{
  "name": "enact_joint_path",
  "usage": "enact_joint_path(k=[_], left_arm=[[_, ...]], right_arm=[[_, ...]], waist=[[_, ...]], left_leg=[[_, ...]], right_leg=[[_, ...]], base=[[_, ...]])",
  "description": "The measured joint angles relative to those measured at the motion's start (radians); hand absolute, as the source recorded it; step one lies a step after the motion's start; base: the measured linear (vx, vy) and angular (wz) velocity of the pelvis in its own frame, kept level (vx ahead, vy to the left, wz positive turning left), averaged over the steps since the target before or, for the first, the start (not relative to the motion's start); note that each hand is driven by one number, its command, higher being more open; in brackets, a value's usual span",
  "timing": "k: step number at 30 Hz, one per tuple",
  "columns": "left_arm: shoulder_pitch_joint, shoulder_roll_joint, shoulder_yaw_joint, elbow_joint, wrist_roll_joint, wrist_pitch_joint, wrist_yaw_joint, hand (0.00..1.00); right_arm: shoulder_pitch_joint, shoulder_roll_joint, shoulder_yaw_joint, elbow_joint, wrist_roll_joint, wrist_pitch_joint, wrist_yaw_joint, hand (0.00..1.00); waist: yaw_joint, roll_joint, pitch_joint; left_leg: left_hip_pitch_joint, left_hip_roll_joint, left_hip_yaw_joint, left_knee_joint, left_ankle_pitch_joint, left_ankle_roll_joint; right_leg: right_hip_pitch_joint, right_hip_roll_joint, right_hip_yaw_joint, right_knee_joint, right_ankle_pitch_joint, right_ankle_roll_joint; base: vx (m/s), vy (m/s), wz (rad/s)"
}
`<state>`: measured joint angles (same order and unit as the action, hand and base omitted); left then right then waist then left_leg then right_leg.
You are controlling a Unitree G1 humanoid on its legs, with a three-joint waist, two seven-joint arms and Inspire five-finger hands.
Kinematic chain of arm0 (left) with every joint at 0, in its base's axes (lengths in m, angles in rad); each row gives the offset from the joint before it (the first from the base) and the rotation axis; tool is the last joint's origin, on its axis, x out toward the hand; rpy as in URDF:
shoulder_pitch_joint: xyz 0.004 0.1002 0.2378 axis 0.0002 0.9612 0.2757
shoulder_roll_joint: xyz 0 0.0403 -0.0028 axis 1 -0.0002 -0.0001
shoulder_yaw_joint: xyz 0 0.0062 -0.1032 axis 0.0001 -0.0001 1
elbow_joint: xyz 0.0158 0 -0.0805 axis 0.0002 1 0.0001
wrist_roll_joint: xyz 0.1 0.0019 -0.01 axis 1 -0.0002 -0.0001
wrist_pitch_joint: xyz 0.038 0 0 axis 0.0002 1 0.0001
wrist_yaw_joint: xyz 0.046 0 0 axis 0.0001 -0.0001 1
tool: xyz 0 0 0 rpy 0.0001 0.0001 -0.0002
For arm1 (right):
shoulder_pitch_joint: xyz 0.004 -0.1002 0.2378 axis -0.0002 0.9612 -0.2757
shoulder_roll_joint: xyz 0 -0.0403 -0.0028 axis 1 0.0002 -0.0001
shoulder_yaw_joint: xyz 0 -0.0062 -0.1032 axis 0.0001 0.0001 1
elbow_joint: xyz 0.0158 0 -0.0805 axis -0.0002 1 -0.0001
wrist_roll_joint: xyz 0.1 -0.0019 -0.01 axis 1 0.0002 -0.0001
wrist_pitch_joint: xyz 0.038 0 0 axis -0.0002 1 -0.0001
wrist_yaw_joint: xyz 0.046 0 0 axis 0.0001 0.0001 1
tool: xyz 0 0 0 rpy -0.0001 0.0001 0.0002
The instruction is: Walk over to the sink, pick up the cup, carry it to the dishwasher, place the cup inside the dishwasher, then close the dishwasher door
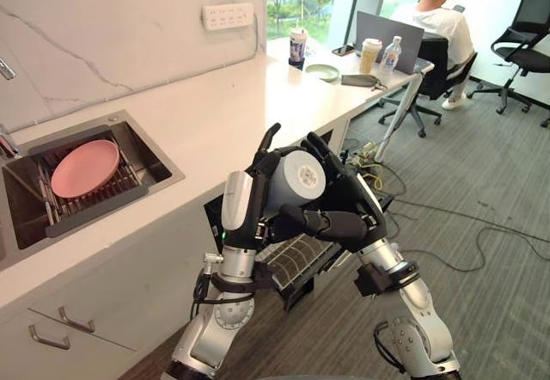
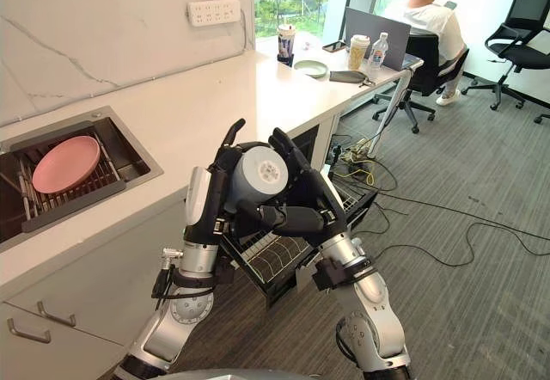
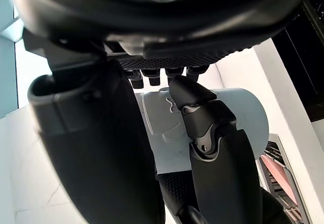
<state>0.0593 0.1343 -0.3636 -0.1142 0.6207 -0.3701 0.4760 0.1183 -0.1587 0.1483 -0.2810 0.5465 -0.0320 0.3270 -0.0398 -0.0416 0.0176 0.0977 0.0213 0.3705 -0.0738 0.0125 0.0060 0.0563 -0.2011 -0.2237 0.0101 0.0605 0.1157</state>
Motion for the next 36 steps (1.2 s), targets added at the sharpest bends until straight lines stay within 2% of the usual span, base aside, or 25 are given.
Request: enact_joint_path(k=[8, 20, 27, 28, 36], left_arm=[[0.000, 0.001, -0.025, 0.000, 0.009, 0.002, -0.008, 0.00], [0.000, 0.003, -0.040, 0.003, 0.009, 0.016, -0.008, 0.00], [0.000, 0.004, -0.048, 0.016, 0.006, 0.016, -0.017, 0.00], [0.000, 0.005, -0.048, 0.016, 0.006, 0.016, -0.019, 0.00], [0.000, 0.005, -0.052, 0.028, -0.013, 0.016, -0.035, 0.00]], right_arm=[[-0.003, -0.008, 0.018, 0.000, -0.022, 0.013, -0.049, 1.00], [-0.019, -0.020, 0.017, 0.000, -0.030, 0.072, -0.063, 1.00], [-0.020, -0.030, 0.017, 0.000, -0.029, 0.075, -0.074, 1.00], [-0.020, -0.031, 0.017, 0.000, -0.029, 0.076, -0.076, 0.00], [-0.020, -0.048, 0.016, 0.006, -0.071, 0.096, -0.096, 0.00]], waist=[[-0.001, 0.002, -0.009], [-0.002, 0.012, -0.017], [-0.003, 0.015, -0.034], [-0.003, 0.015, -0.037], [-0.002, 0.014, -0.046]], left_leg=[[0.001, -0.001, 0.001, -0.012, 0.015, -0.004], [-0.003, -0.002, 0.000, -0.018, 0.031, -0.016], [-0.005, -0.001, -0.005, -0.018, 0.042, -0.009], [-0.008, -0.001, -0.007, -0.018, 0.045, -0.009], [-0.016, 0.000, -0.022, -0.019, 0.056, -0.009]], right_leg=[[0.000, 0.003, -0.001, -0.012, 0.000, 0.000], [-0.007, 0.006, -0.007, -0.012, -0.012, 0.012], [-0.008, 0.007, -0.011, -0.012, -0.012, 0.012], [-0.008, 0.006, -0.013, -0.012, -0.012, 0.011], [-0.008, 0.006, -0.029, -0.010, -0.013, 0.009]], base=[[0.00, 0.000, 0.00], [-0.02, -0.009, 0.00], [0.00, -0.001, 0.01], [-0.01, -0.007, 0.07], [-0.01, -0.008, 0.06]])
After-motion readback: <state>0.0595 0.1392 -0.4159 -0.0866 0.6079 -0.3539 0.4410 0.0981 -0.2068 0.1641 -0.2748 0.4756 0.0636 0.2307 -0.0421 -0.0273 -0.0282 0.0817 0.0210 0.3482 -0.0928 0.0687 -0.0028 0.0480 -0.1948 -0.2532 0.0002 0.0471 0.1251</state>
